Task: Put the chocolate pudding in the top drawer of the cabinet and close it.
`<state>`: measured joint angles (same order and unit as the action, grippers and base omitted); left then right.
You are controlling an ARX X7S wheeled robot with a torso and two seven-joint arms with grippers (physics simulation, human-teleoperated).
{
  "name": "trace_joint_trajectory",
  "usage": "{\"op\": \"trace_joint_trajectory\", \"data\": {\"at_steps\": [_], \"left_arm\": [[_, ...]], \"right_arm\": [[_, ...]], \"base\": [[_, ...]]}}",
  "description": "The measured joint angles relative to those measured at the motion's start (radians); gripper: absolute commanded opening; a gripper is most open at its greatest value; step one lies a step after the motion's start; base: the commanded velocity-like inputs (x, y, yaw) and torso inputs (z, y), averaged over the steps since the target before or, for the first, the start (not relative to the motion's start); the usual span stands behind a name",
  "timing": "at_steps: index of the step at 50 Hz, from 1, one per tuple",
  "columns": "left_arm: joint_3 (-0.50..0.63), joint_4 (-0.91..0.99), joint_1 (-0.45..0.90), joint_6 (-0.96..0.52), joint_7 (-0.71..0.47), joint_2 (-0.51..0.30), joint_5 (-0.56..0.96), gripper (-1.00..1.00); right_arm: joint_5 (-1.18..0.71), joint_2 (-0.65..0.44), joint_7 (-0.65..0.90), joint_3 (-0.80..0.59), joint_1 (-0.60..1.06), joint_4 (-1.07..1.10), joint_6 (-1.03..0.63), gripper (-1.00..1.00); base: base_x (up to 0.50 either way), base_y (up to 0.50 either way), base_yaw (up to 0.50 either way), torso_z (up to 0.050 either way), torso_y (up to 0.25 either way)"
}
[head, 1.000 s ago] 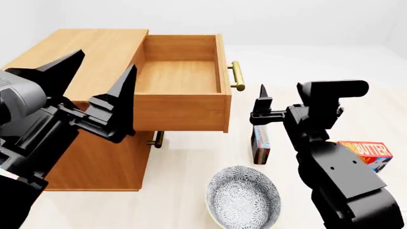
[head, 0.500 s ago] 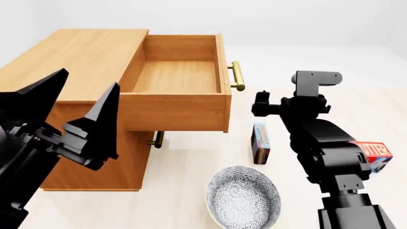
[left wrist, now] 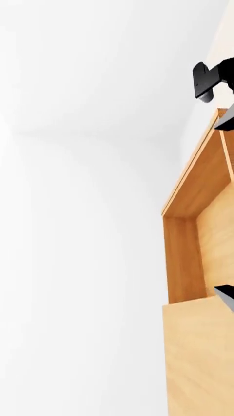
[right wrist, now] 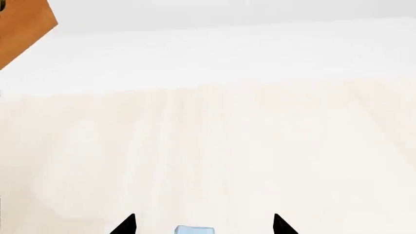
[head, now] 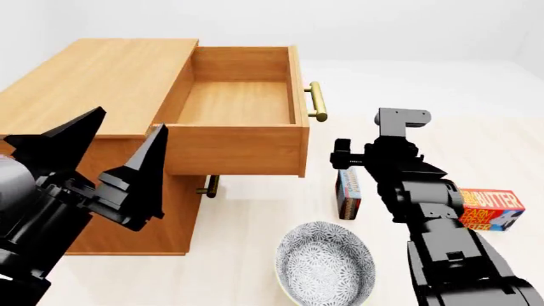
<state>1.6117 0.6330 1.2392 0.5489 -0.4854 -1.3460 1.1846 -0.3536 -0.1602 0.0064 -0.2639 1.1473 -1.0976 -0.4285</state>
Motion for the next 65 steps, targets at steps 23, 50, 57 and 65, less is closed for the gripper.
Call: {"op": "trace_joint_trajectory", "data": {"at_steps": [23,50,57,65], "left_arm": [[0.006,-0.009,-0.018,-0.009,0.013,0.013,0.003,1.00],[0.006,-0.018,-0.033,-0.016,0.023,0.025,0.007,1.00],[0.007,-0.021,-0.037,-0.018,0.024,0.030,0.007,1.00],[0.007,-0.028,-0.043,-0.019,0.026,0.037,0.007,1.00]], "right_arm": [[0.056,0.033,-0.057,0.019,0.072,-0.187,-0.031,1.00],[0.201,0.058,-0.082,0.135,0.047,-0.209,-0.066,1.00],[0.242,0.061,-0.091,0.167,0.034,-0.210,-0.071,1.00],[0.281,0.064,-0.099,0.193,0.019,-0.210,-0.075,1.00]], "base": [[0.00,0.00,0.00,0.000,0.000],[0.00,0.00,0.00,0.000,0.000],[0.00,0.00,0.00,0.000,0.000],[0.00,0.00,0.00,0.000,0.000]]}}
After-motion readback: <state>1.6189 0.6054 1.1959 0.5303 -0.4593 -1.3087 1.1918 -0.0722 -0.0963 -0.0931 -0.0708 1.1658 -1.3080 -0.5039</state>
